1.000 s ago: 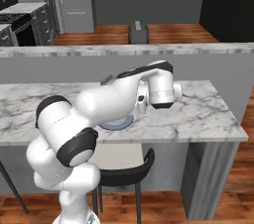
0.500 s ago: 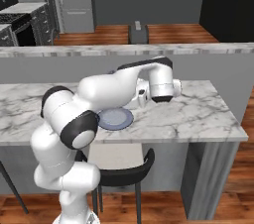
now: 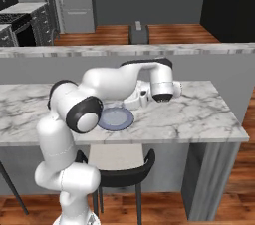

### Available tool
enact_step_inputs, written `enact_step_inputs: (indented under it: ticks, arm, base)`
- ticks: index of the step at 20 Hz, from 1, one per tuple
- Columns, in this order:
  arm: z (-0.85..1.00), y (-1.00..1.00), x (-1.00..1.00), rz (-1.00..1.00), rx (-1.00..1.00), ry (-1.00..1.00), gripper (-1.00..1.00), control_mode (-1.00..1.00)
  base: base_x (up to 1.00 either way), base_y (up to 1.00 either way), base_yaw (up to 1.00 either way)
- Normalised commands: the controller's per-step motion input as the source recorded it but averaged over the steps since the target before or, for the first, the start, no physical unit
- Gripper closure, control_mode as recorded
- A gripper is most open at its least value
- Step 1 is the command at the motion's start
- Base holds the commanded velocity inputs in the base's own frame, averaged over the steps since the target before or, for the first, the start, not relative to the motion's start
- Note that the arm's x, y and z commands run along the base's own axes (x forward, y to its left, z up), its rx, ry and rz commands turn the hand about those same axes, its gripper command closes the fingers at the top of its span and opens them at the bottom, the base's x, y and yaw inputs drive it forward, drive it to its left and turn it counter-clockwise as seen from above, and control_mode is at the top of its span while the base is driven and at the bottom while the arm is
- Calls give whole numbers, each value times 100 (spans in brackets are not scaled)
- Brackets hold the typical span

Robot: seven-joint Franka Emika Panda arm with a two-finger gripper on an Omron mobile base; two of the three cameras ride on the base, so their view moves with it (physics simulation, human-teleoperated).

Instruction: Retrieve the wine glasses from the counter and place one next to each plate.

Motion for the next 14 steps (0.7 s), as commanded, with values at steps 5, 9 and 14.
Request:
enact_step_inputs:
  ticks: [5,9,14]
  arm:
    - [-22,0,3,0,0,0,100,-100]
    - [-13,-8,0,0,0,0,100,-100]
    - [-12,-12,0,0,0,0,100,-100]
  base:
    - [0,0,0]
    - [0,0,0]
    - [0,0,0]
